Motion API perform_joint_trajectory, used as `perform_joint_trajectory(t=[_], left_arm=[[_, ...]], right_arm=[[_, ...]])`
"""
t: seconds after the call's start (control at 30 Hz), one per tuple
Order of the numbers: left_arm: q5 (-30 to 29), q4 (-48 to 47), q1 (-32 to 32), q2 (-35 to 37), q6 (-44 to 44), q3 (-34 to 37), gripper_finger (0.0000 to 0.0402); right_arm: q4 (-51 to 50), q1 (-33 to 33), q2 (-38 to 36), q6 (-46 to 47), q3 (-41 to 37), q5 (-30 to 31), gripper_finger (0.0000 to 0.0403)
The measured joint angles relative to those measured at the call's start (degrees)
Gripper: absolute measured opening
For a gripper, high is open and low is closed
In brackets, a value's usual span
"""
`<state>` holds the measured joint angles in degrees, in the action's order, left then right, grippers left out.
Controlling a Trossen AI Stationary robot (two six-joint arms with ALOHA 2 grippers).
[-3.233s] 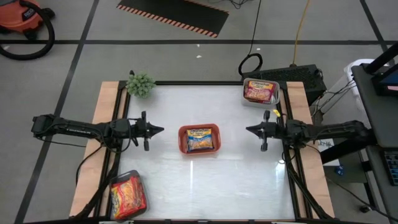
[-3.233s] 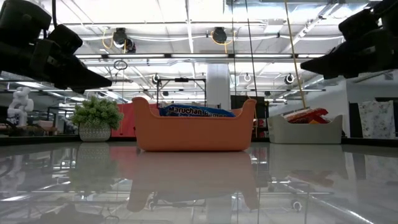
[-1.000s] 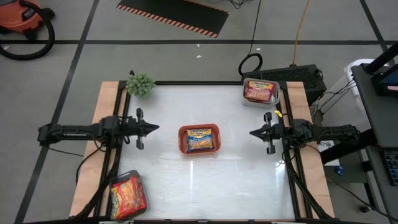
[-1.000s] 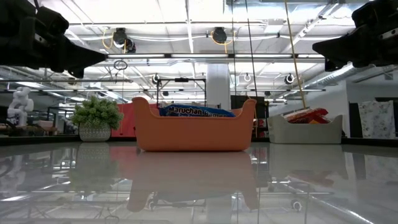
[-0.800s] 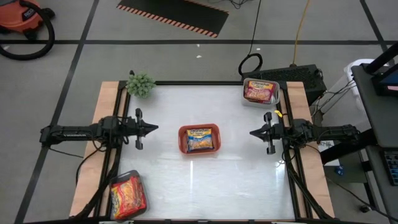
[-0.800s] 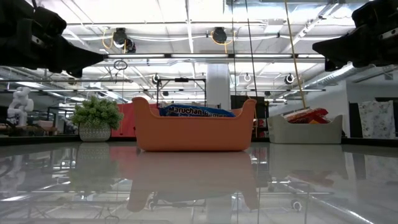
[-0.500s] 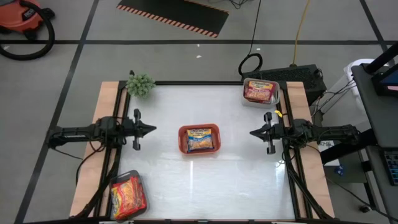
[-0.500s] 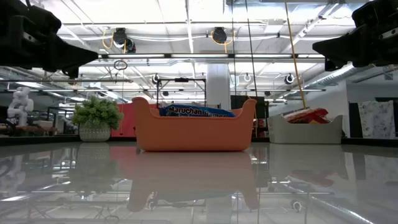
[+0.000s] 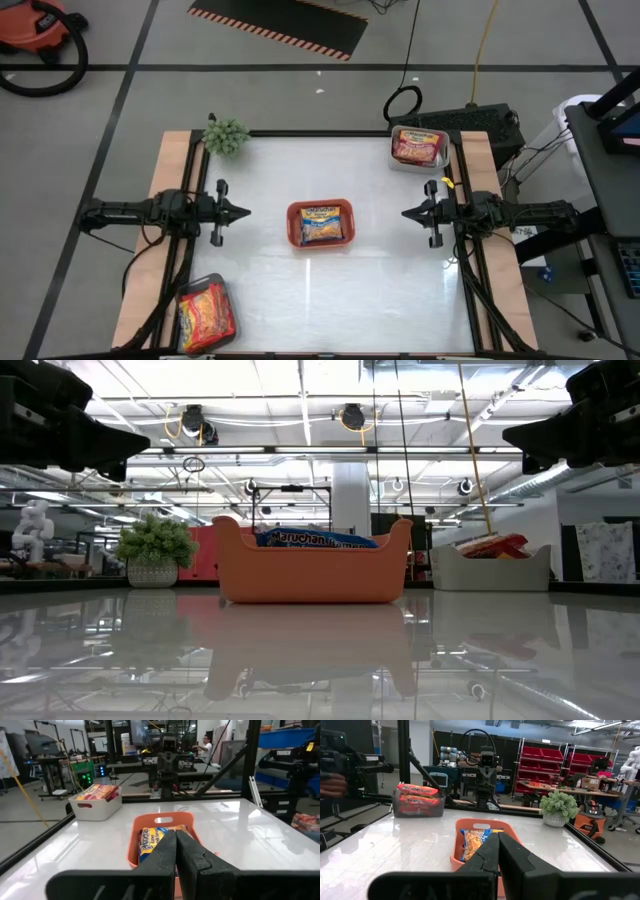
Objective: Sort Maruchan noodles
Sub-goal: Return to Home Position
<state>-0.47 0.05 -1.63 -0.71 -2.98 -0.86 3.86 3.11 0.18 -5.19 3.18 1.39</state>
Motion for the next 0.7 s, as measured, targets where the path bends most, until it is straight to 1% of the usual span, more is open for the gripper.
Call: perform_joint_trajectory(t=[0.13,0.7], left_arm=[[0.0,0.0,0.0,0.0,-1.7,0.0,0.0003],[-0.2,0.5,0.0,0.0,-0.9,0.0,0.0003]], right_arm=[[0.0,0.0,0.0,0.0,0.0,0.0,0.0],[0.0,0.0,0.0,0.0,0.0,0.0,0.0]])
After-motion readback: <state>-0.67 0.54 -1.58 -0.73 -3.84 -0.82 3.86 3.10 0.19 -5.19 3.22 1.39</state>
